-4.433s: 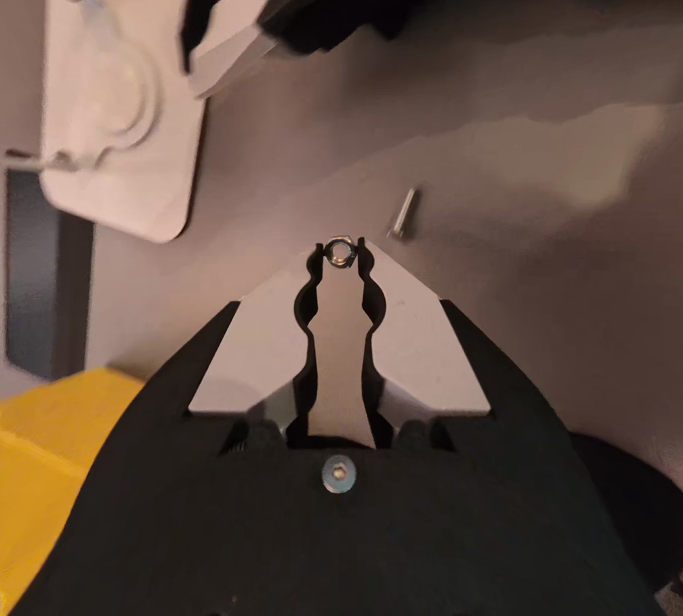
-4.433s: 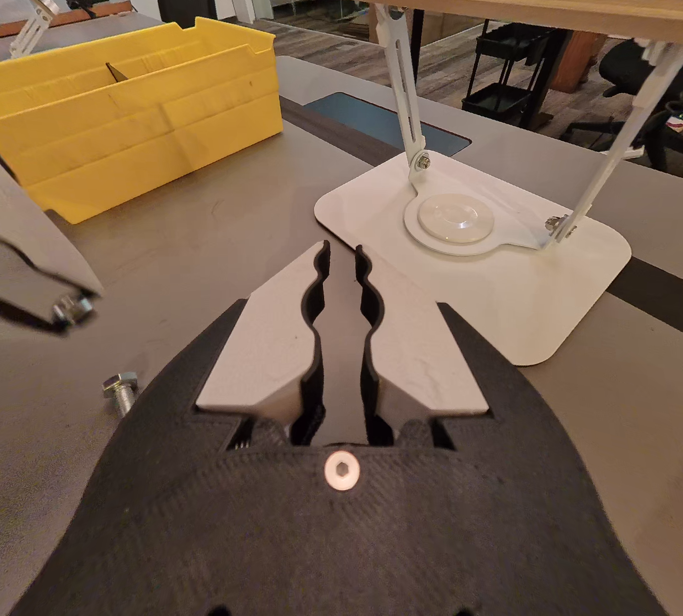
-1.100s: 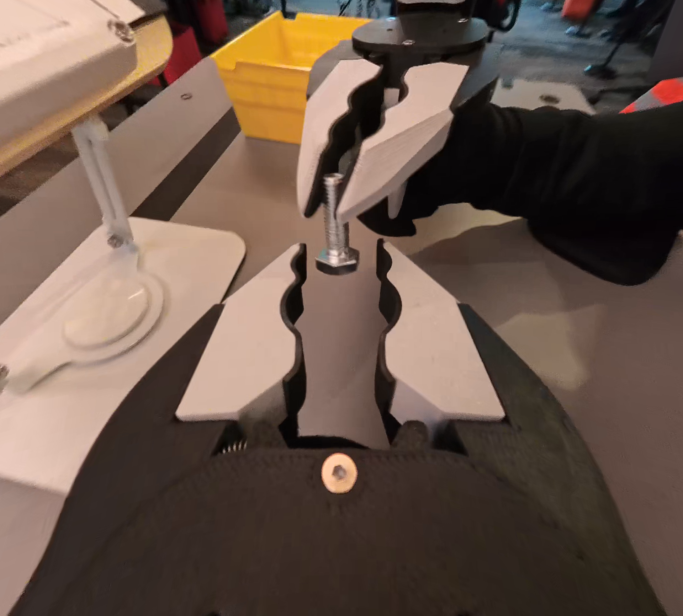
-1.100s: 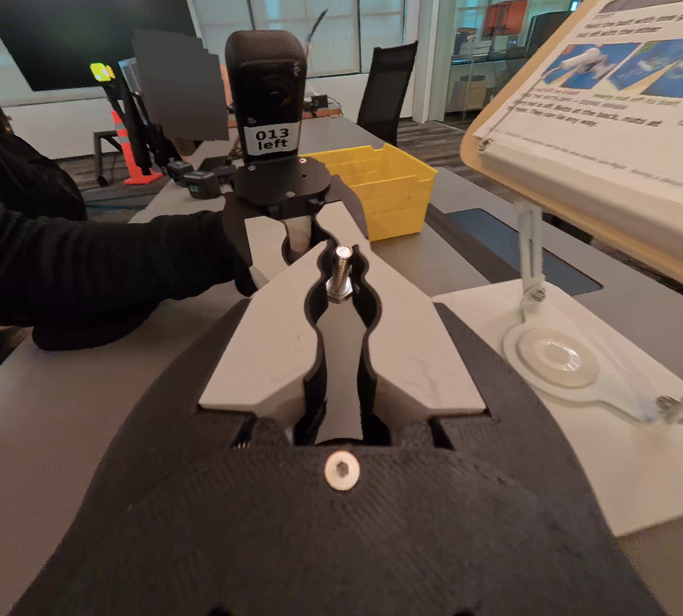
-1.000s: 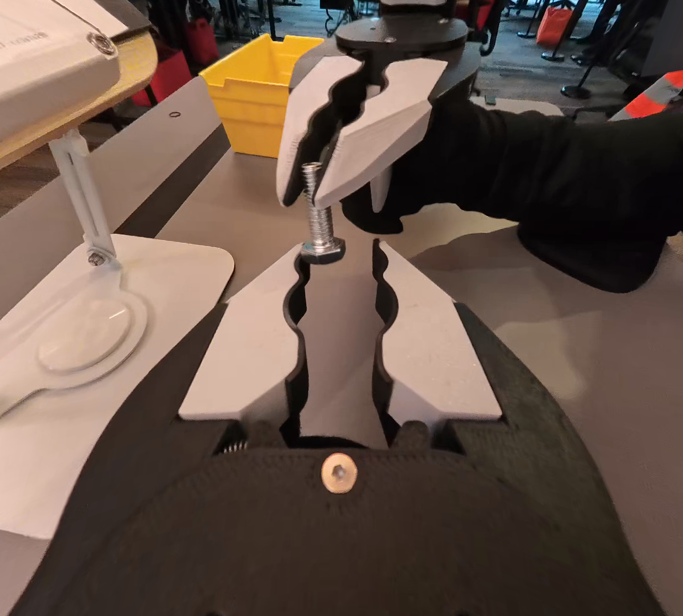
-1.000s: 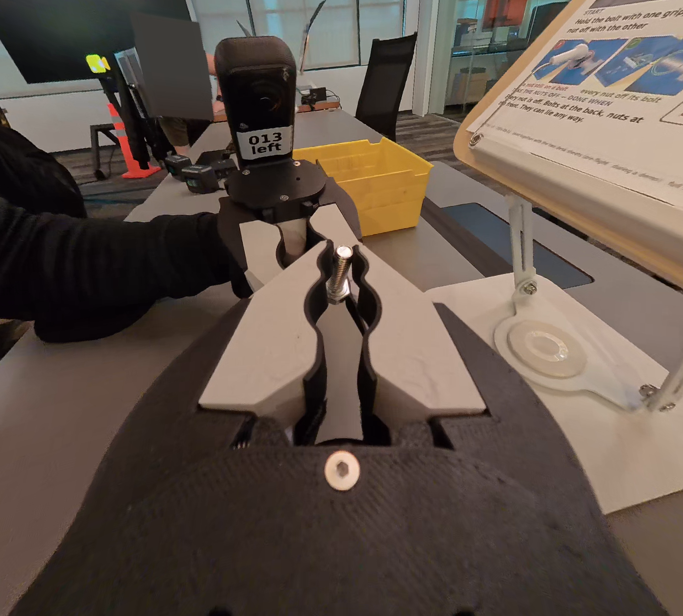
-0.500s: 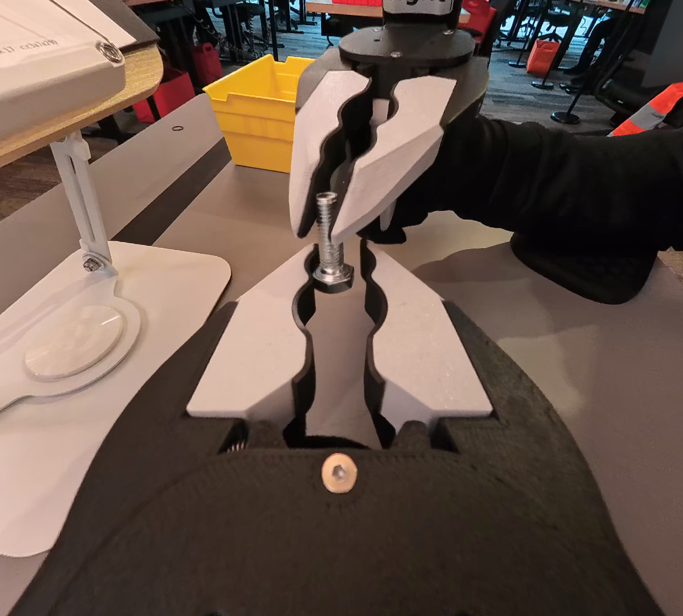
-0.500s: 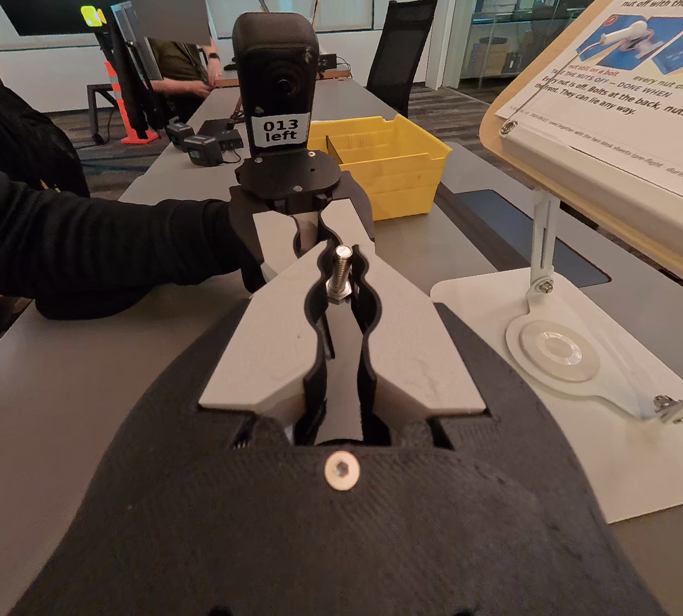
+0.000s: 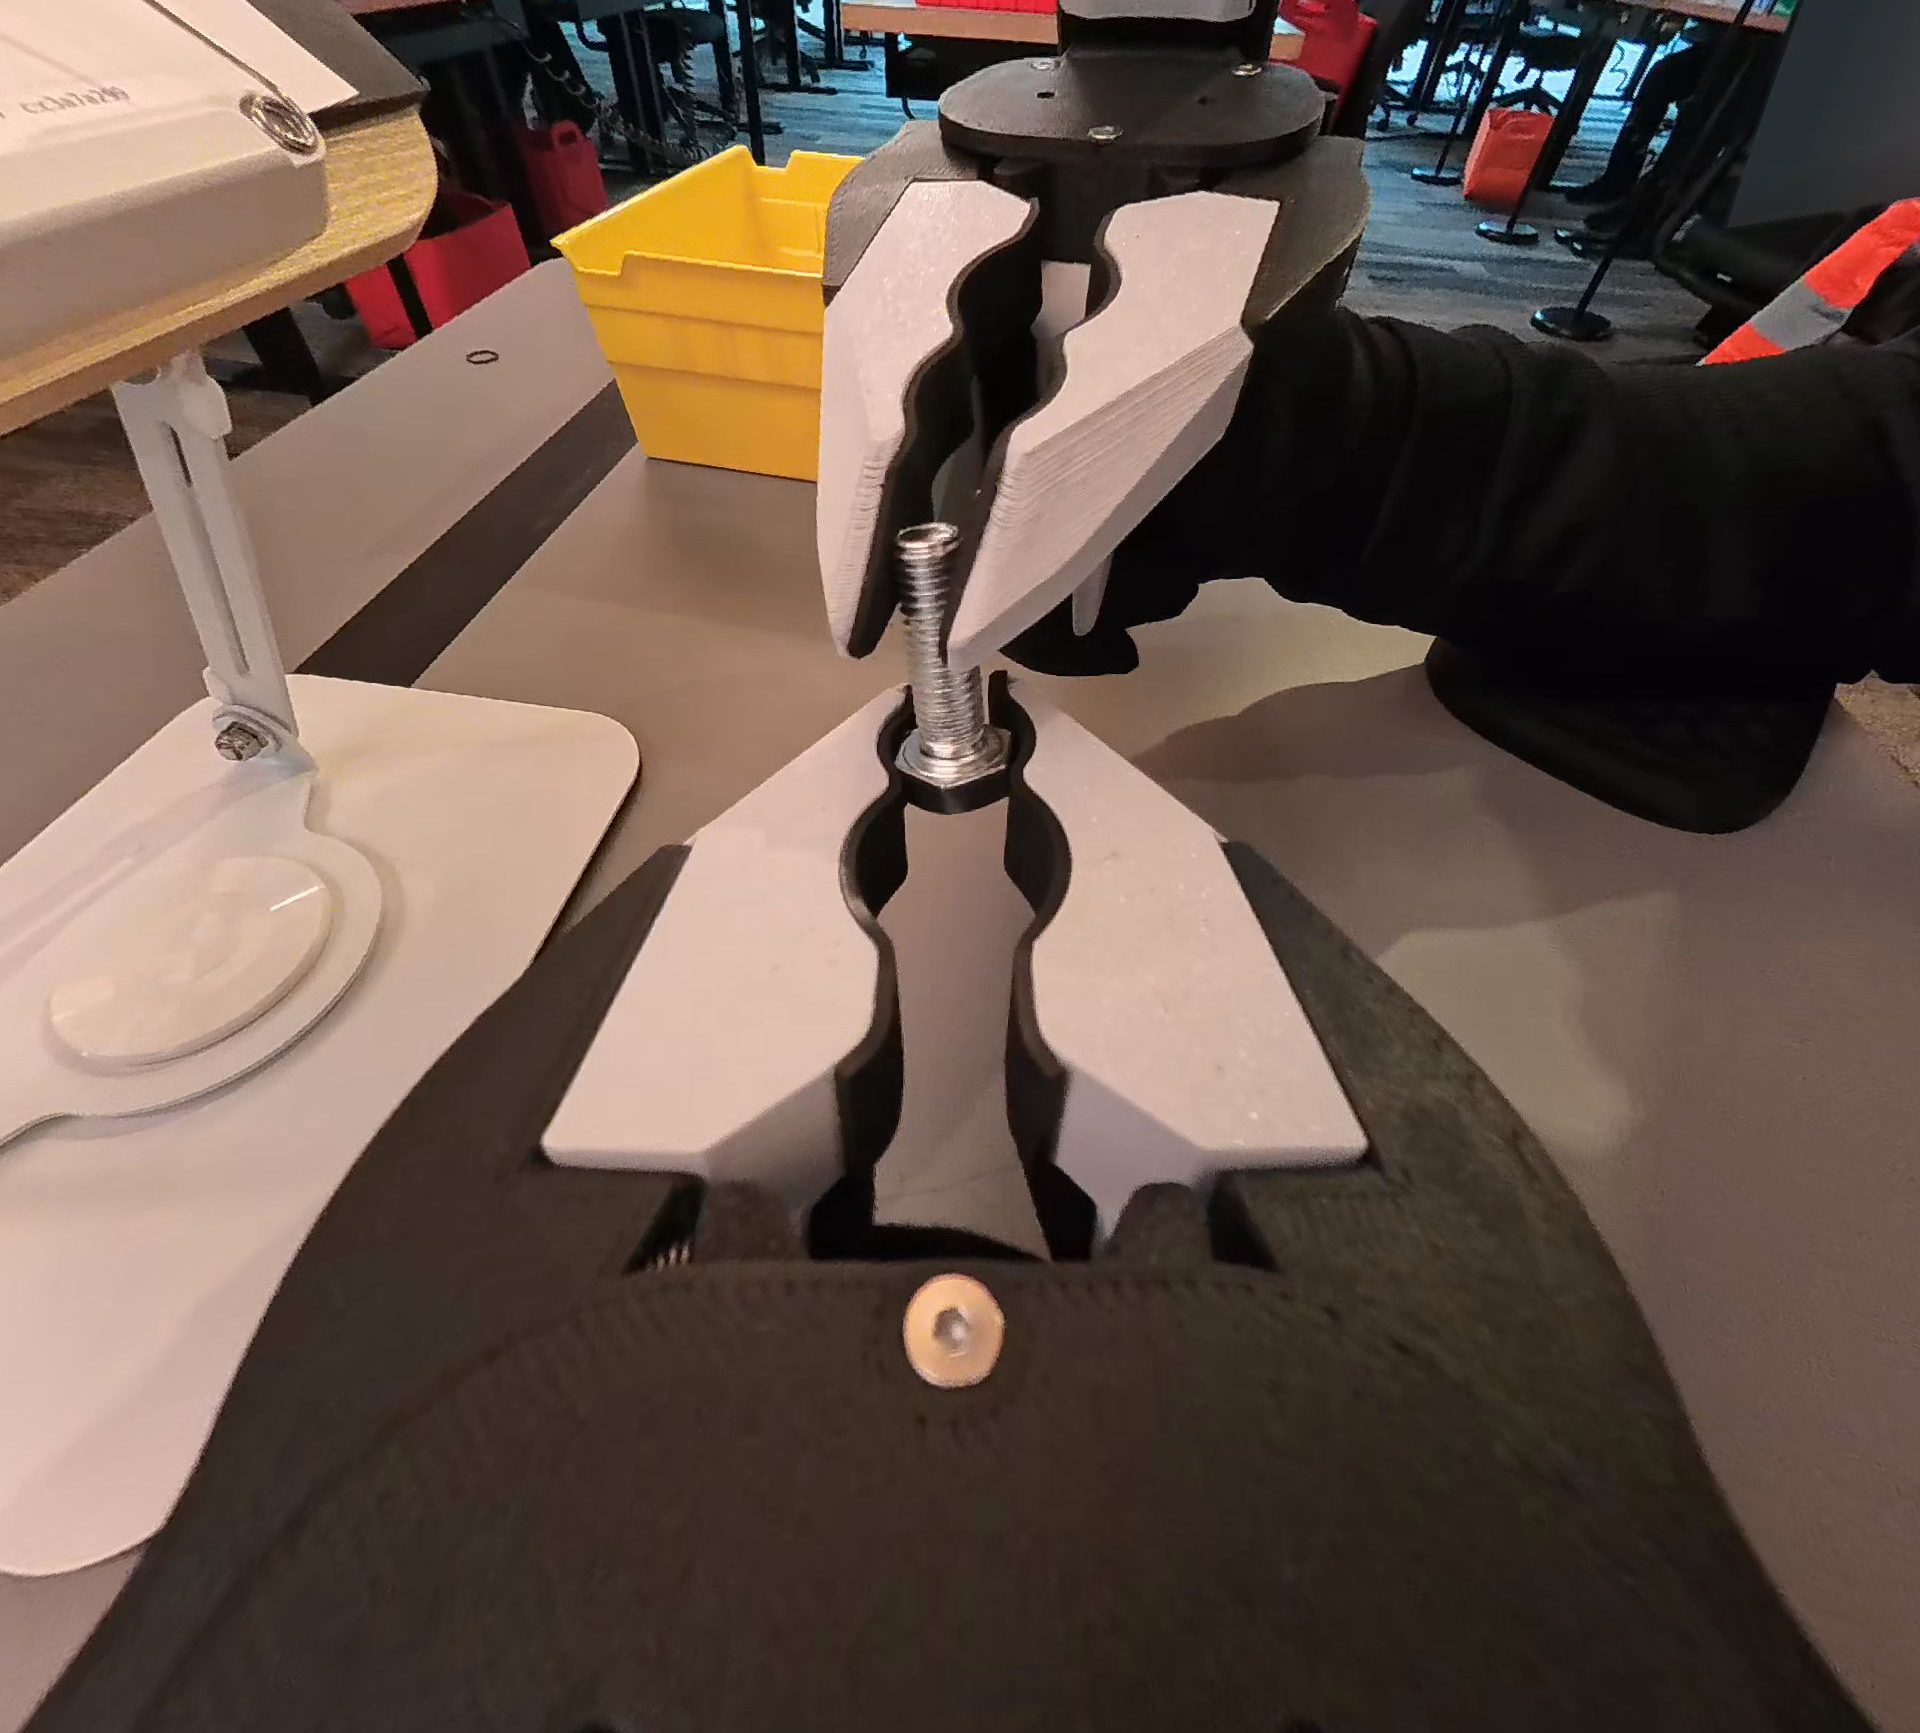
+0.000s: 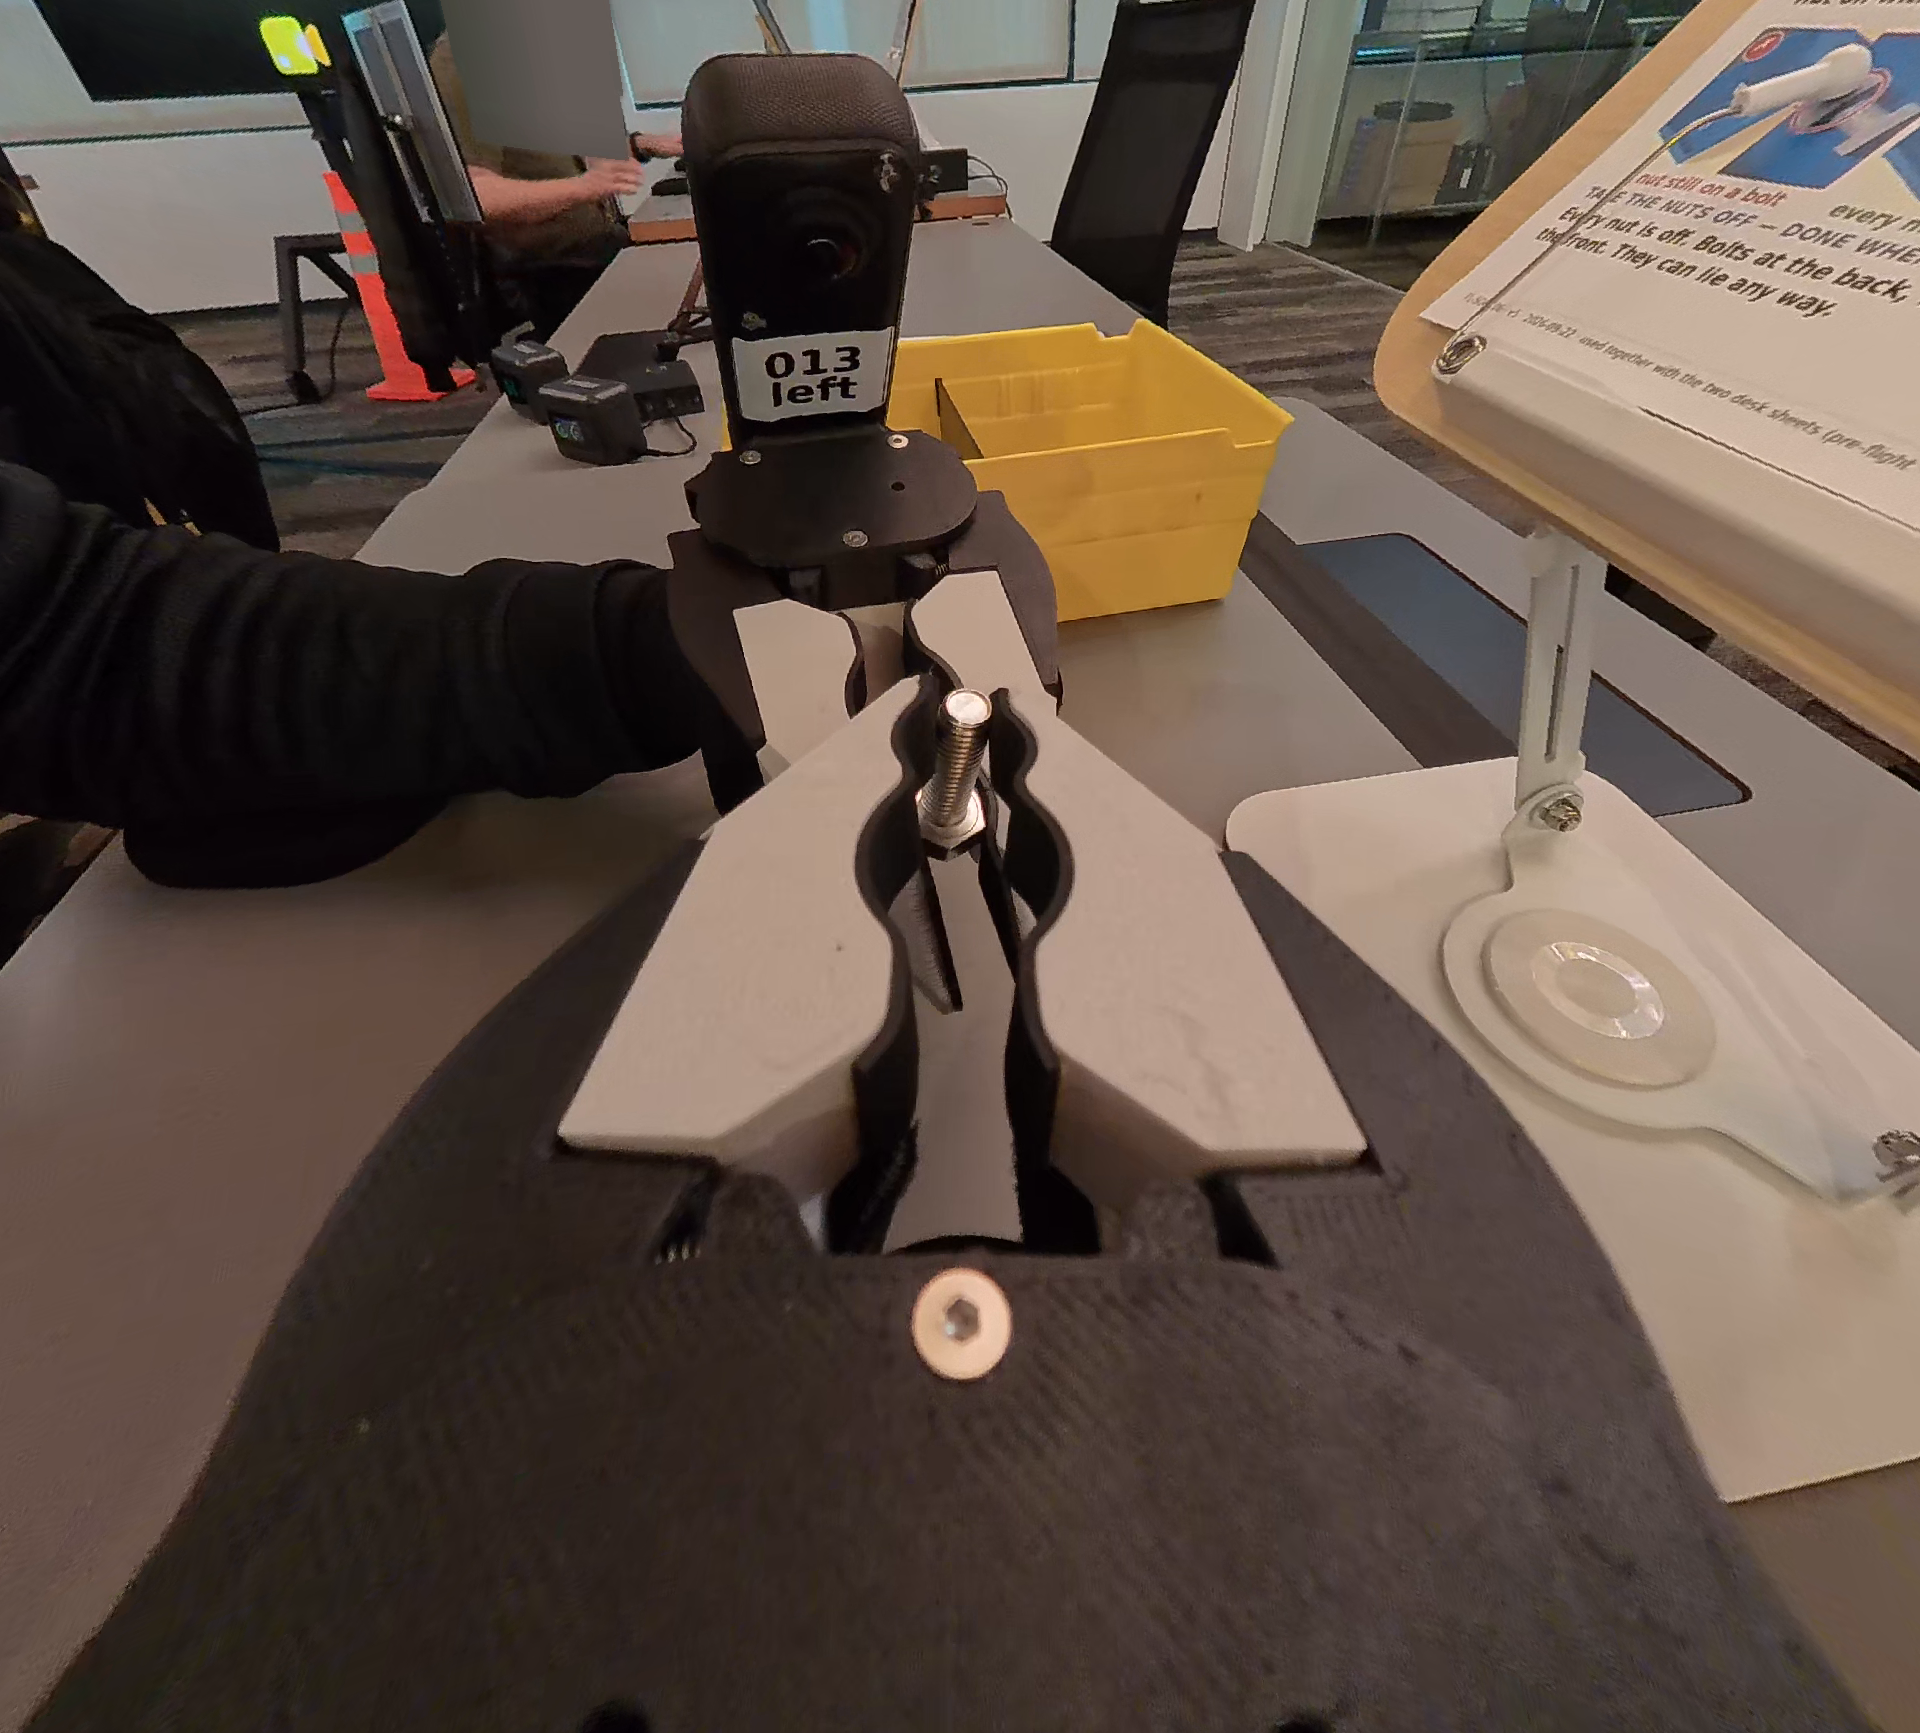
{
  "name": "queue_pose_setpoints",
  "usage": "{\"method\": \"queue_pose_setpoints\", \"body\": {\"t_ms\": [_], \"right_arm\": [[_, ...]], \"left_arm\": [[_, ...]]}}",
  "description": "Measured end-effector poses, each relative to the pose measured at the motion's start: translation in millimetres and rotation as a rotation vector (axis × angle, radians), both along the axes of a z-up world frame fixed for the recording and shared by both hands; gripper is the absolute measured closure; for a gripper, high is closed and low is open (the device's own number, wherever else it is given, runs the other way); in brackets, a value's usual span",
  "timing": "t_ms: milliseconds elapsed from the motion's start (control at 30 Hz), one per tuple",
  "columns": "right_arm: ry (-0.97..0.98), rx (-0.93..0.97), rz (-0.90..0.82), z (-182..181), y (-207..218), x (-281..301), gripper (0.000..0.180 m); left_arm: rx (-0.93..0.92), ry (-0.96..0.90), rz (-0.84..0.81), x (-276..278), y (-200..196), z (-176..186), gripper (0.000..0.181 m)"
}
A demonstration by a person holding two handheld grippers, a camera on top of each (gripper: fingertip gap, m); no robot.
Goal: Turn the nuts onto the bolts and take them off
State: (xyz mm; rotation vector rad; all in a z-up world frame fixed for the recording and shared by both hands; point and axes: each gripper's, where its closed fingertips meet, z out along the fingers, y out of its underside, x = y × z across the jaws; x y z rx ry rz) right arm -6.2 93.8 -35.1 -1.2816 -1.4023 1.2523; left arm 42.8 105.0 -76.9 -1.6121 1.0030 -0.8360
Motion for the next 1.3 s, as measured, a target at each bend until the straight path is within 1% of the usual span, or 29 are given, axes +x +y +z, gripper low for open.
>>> {"method": "queue_pose_setpoints", "body": {"t_ms": [133, 233, 367, 433, 500, 567, 733, 800, 900, 967, 1100, 1167, 1300], "right_arm": [[0.008, 0.017, -0.008, 1, 0, -1, 0.158], [0.043, 0.014, -0.037, 9, 3, -1, 0.146], [0.082, 0.014, -0.062, 22, 10, 7, 0.148], [0.050, 0.022, -0.060, 20, 12, 13, 0.153], [-0.038, 0.041, -0.023, 8, 8, 18, 0.152], [-0.170, 0.102, 0.003, -11, 4, 22, 0.152], [-0.536, 0.255, 0.113, -77, -20, 26, 0.151], [-0.629, 0.324, 0.149, -100, -27, 23, 0.150], [-0.714, 0.362, 0.200, -124, -36, 21, 0.147], [-0.763, 0.377, 0.224, -134, -38, 23, 0.149], [-0.793, 0.401, 0.291, -140, -47, 22, 0.151], [-0.850, 0.415, 0.269, -146, -41, 23, 0.151], [-0.896, 0.334, 0.170, -143, -38, 22, 0.151]], "left_arm": [[0.013, 0.006, 0.005, -2, 0, 0, 0.170], [0.029, -0.006, 0.017, -4, 2, 4, 0.170], [0.041, -0.031, 0.051, -15, 5, 11, 0.170], [0.053, -0.044, 0.074, -22, 8, 16, 0.170], [0.061, -0.061, 0.095, -31, 10, 20, 0.170], [0.070, -0.085, 0.119, -40, 12, 25, 0.170], [0.075, -0.119, 0.139, -53, 13, 30, 0.170], [0.078, -0.121, 0.144, -56, 14, 30, 0.170], [0.078, -0.136, 0.148, -60, 14, 32, 0.171], [0.075, -0.141, 0.152, -62, 15, 32, 0.171], [0.070, -0.151, 0.147, -63, 15, 32, 0.170], [0.070, -0.158, 0.145, -62, 15, 32, 0.170], [0.073, -0.145, 0.152, -63, 15, 31, 0.170]]}}
